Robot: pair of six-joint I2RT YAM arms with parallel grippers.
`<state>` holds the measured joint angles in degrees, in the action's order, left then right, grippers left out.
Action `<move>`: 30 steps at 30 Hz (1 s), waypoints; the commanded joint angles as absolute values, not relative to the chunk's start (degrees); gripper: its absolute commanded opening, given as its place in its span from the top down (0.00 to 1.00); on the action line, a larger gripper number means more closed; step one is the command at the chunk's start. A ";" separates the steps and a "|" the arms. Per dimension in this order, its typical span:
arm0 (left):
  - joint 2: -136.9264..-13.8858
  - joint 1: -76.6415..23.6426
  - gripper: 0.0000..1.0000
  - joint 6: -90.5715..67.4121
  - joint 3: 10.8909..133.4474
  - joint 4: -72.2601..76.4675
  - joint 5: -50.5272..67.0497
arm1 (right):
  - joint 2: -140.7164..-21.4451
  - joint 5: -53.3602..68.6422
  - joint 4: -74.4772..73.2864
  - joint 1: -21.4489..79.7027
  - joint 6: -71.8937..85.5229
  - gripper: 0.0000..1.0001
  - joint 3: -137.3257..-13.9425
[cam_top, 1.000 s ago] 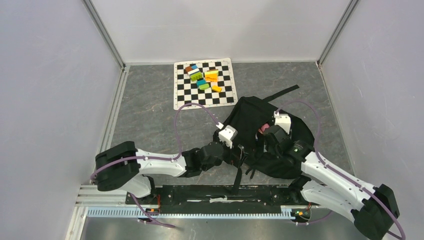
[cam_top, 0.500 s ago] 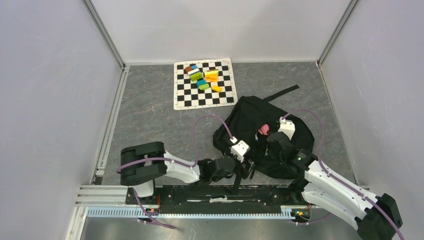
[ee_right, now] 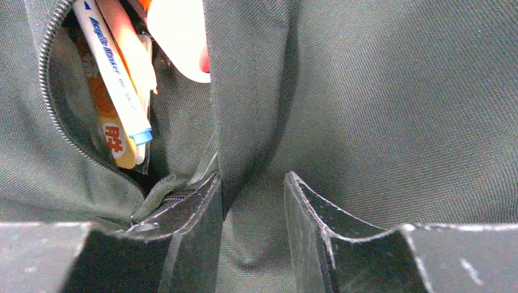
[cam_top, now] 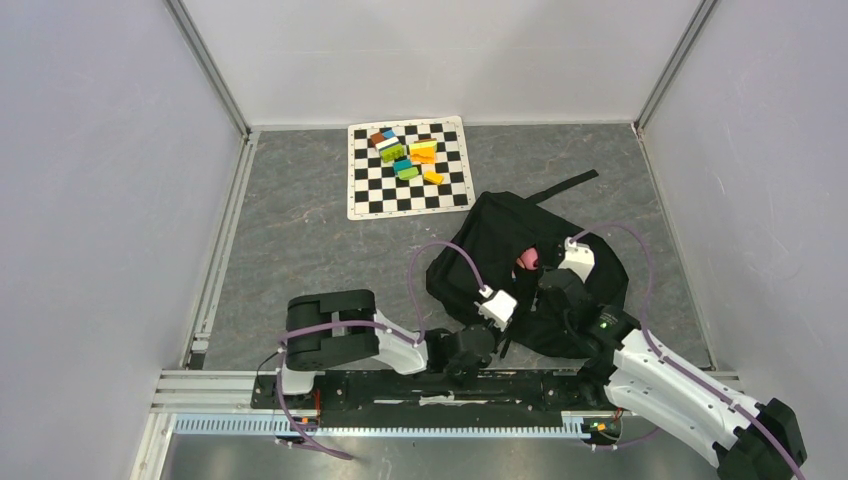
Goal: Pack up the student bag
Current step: Zip the student bag at the center of the board.
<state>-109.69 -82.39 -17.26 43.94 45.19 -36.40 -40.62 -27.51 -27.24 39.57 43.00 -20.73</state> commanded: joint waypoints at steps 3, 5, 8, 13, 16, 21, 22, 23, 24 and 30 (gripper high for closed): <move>-112.35 -84.33 0.93 -14.09 45.94 48.51 -44.06 | -42.35 -26.73 -35.30 39.55 40.71 0.50 -21.69; -112.89 -84.62 0.98 -13.64 45.47 48.52 -44.37 | -42.79 -27.90 -37.53 39.53 38.71 0.45 -25.33; -113.50 -84.77 0.98 -13.38 45.14 48.58 -44.47 | -44.02 -28.55 -40.48 39.53 35.58 0.38 -31.91; -113.66 -85.16 0.98 -13.27 44.83 48.52 -44.58 | -45.88 -22.77 -39.93 39.55 28.63 0.25 -41.25; -113.54 -85.25 0.98 -13.53 44.65 48.64 -44.77 | -49.04 -18.46 -39.16 39.54 24.33 0.21 -44.37; -113.07 -85.33 0.98 -13.96 44.09 48.94 -44.50 | -54.53 -12.23 -36.87 39.34 18.37 0.27 -45.77; -112.96 -85.31 0.98 -14.06 43.89 49.08 -44.53 | -54.99 -11.42 -36.30 39.08 17.53 0.29 -45.78; -112.85 -85.32 0.98 -14.15 43.74 49.24 -44.48 | -55.46 -10.82 -36.06 38.64 16.93 0.30 -45.87; -112.77 -85.40 0.98 -14.22 43.56 49.45 -44.52 | -55.84 -10.22 -35.89 38.16 16.65 0.32 -45.88; -112.39 -85.40 0.98 -14.40 43.17 49.92 -44.55 | -57.85 -3.81 -33.75 33.54 13.42 0.40 -42.86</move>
